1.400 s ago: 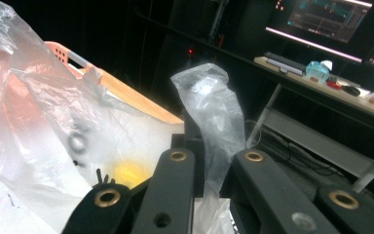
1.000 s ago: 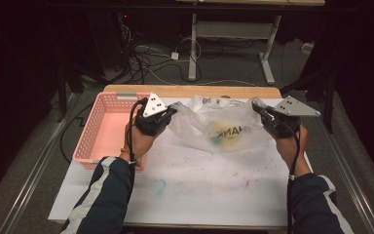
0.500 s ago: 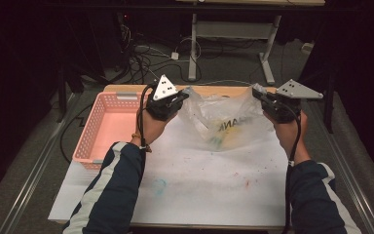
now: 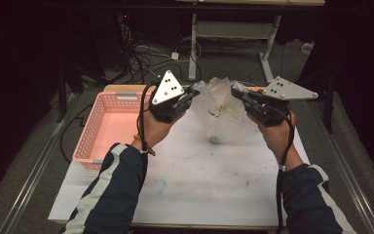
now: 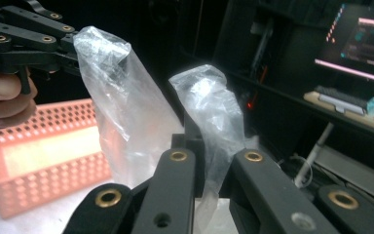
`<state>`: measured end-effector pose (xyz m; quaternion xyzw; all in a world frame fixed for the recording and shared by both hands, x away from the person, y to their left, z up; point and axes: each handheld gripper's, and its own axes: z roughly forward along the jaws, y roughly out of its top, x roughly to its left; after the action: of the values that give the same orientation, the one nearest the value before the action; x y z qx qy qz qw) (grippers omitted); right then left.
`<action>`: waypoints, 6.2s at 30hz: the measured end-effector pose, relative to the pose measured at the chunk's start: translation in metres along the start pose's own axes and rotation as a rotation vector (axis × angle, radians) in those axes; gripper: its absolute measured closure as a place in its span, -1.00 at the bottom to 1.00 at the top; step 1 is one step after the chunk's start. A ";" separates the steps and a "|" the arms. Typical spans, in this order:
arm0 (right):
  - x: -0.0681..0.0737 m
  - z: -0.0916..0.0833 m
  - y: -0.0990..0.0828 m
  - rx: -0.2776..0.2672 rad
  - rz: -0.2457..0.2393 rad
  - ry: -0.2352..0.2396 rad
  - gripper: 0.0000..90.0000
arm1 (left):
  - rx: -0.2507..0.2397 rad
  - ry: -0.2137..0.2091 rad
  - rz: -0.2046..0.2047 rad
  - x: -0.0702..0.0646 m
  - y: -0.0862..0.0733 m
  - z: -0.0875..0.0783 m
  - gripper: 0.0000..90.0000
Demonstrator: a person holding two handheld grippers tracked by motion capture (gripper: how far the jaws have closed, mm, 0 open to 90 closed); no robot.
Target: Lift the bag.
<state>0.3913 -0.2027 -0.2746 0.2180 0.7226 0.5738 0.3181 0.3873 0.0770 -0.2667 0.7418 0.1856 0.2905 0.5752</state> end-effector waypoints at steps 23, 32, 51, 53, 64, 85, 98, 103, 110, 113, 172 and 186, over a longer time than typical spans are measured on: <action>-0.047 0.021 -0.005 0.052 0.049 -0.133 1.00 | 0.095 0.102 -0.029 0.027 -0.001 0.033 0.91; -0.093 0.039 -0.026 0.184 0.063 -0.260 1.00 | 0.210 0.187 -0.026 0.055 -0.022 0.073 0.90; -0.153 0.032 -0.063 0.316 0.144 -0.450 1.00 | 0.355 0.357 -0.143 0.110 -0.060 0.076 0.80; -0.155 0.032 -0.068 0.326 0.158 -0.451 1.00 | 0.368 0.344 -0.165 0.110 -0.063 0.076 0.55; -0.156 0.036 -0.075 0.354 0.161 -0.473 1.00 | 0.163 0.236 -0.151 0.076 -0.044 0.033 -0.19; -0.137 0.033 -0.050 0.296 0.077 -0.514 0.16 | 0.330 -0.023 0.011 -0.022 -0.097 0.042 -0.19; -0.101 0.014 -0.021 0.160 0.064 -0.414 -0.06 | 0.376 -0.048 0.011 -0.038 -0.127 0.048 -0.20; -0.082 0.007 -0.013 0.126 0.024 -0.376 -0.12 | 0.375 -0.035 0.016 -0.042 -0.130 0.050 -0.23; -0.075 -0.006 0.002 0.093 -0.015 -0.361 -0.17 | 0.414 0.002 0.053 -0.043 -0.137 0.063 -0.02; -0.077 -0.009 0.003 0.109 -0.021 -0.367 -0.20 | 0.437 0.010 0.029 -0.040 -0.145 0.071 0.00; 0.044 -0.103 -0.149 0.171 -0.009 -0.134 -0.52 | 0.340 0.127 0.132 -0.055 -0.175 -0.109 -0.59; 0.065 -0.101 -0.180 0.245 -0.037 -0.079 -0.55 | 0.372 0.167 0.094 -0.058 -0.198 -0.121 -0.59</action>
<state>0.2824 -0.2727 -0.4486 0.2642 0.7781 0.4660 0.3280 0.2769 0.1854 -0.4489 0.8164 0.2482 0.3380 0.3970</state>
